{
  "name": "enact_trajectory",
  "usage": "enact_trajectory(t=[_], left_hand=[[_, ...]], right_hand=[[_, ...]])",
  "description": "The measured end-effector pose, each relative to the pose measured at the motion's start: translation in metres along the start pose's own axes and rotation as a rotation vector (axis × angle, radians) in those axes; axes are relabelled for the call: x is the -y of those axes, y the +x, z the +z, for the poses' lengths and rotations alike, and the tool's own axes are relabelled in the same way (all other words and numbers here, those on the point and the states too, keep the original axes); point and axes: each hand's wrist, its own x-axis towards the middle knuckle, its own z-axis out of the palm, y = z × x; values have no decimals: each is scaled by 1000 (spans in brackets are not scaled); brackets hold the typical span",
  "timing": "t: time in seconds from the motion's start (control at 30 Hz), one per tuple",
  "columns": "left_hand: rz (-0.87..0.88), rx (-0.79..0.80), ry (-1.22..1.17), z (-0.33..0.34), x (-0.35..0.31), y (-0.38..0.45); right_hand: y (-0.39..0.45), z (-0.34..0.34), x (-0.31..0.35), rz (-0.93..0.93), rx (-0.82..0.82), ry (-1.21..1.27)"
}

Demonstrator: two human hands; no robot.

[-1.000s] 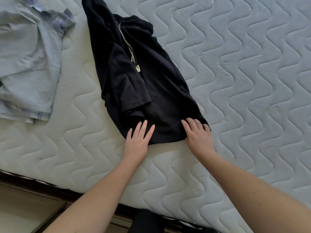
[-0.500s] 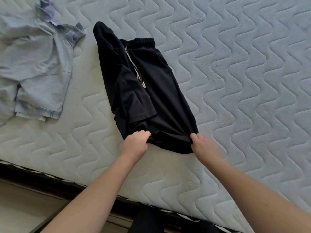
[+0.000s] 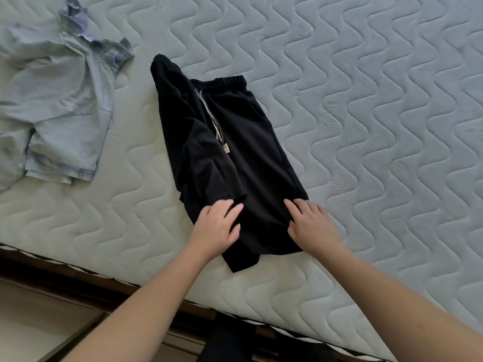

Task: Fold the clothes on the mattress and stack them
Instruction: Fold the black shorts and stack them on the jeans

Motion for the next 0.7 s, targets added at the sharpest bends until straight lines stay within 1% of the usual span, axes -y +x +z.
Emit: enact_trajectory(t=[0.13,0.23,0.5,0.7], left_hand=[[-91,-62,52,-20,35,49],[-139,-63,101,-34,65,85],[-277,-20,160,-63,151,175],[-379,-95,148,-87,208,225]], right_hand=[[43,-20,12,11,-69,34],[81,-33,21,10,-109,30],[184,-60,41,17,-136,18],[251,-80,49,21,-167,34]])
